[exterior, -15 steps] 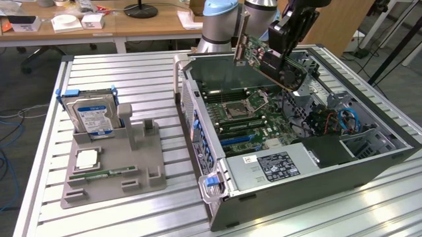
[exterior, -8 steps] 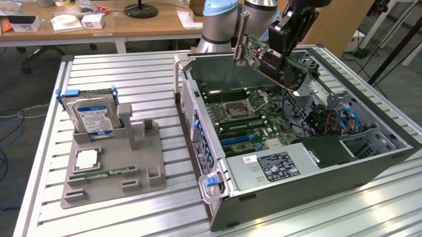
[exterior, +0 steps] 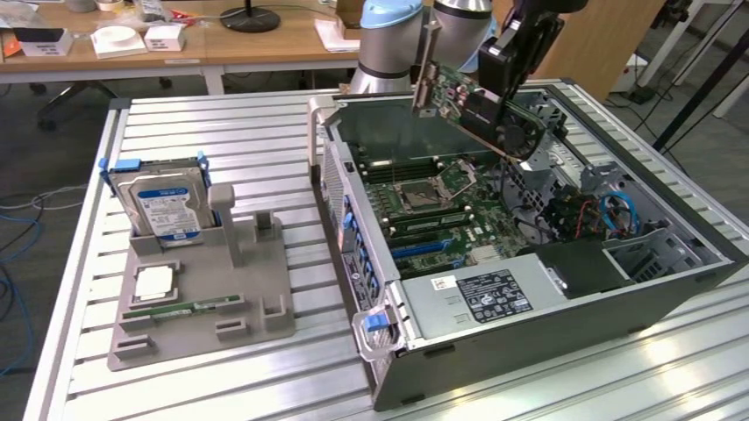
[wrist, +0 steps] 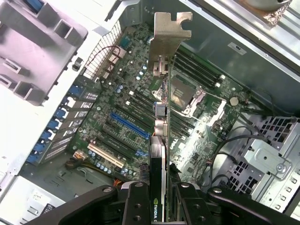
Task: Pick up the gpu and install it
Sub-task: 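Insert the gpu into the slot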
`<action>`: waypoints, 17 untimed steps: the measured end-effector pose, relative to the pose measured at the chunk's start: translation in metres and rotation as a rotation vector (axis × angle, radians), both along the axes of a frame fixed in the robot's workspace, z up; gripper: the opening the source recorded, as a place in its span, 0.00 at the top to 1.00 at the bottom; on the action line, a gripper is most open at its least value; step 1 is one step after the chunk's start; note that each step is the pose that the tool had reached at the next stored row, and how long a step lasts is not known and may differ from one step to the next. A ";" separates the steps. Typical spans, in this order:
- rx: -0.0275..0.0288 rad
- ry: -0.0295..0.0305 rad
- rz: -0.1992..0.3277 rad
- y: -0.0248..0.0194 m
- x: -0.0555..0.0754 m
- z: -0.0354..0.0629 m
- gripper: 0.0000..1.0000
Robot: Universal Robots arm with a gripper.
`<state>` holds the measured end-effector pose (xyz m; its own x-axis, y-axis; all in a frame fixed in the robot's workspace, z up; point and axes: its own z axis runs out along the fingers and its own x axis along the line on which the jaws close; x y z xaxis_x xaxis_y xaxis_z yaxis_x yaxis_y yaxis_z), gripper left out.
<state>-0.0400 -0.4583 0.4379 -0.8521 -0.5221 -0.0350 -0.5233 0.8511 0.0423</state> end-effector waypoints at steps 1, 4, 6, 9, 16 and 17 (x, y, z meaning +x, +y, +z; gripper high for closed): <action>0.0000 0.0000 0.008 0.0000 0.000 0.0000 0.74; -0.0001 0.0000 0.034 0.0000 0.000 0.0001 0.74; -0.0002 0.0000 0.054 0.0000 0.000 0.0001 0.74; -0.0002 0.0000 0.082 0.0000 0.000 0.0001 0.74; 0.0000 0.0000 0.140 0.0000 0.000 0.0001 0.74; -0.0001 0.0000 0.147 0.0000 0.000 0.0001 0.74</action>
